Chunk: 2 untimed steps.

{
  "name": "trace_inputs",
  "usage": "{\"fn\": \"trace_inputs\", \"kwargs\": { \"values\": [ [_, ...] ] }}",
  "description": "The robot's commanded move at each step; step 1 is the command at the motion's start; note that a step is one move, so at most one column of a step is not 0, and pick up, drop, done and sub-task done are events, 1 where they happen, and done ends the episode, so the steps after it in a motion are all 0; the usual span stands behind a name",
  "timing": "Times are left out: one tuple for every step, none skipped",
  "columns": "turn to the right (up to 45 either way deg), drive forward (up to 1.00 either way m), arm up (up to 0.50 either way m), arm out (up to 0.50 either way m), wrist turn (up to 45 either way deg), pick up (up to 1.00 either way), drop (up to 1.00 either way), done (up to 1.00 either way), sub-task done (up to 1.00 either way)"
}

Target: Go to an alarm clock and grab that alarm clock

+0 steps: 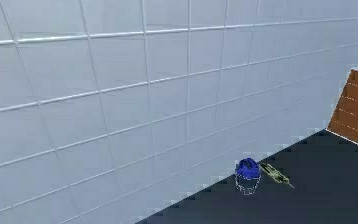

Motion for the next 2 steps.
{"fn": "trace_inputs", "kwargs": {
  "values": [
    [27.0, 0.0, 0.0, 0.0, 0.0, 0.0, 0.0, 0.0, 0.0],
    [0.0, 0.05, 0.0, 0.0, 0.0, 0.0, 0.0, 0.0, 0.0]
  ]
}}
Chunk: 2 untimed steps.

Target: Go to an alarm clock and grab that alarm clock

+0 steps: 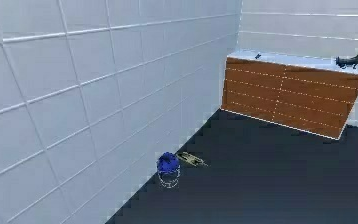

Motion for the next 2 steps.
{"fn": "trace_inputs", "kwargs": {
  "values": [
    [-45.0, 0.0, 0.0, 0.0, 0.0, 0.0, 0.0, 0.0, 0.0],
    [-33.0, 0.0, 0.0, 0.0, 0.0, 0.0, 0.0, 0.0, 0.0]
  ]
}}
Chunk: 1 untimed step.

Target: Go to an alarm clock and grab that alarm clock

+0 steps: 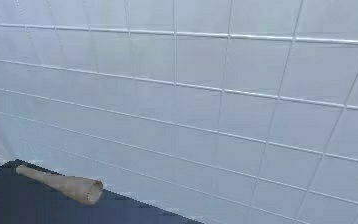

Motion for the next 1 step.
{"fn": "trace_inputs", "kwargs": {
  "values": [
    [0.0, 0.15, 0.0, 0.0, 0.0, 0.0, 0.0, 0.0, 0.0]
  ]
}}
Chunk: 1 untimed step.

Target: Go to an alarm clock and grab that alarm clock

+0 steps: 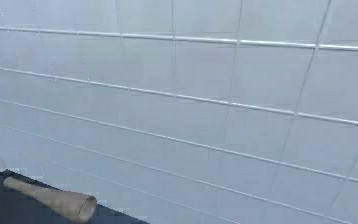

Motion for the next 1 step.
{"fn": "trace_inputs", "kwargs": {
  "values": [
    [-45.0, 0.0, 0.0, 0.0, 0.0, 0.0, 0.0, 0.0, 0.0]
  ]
}}
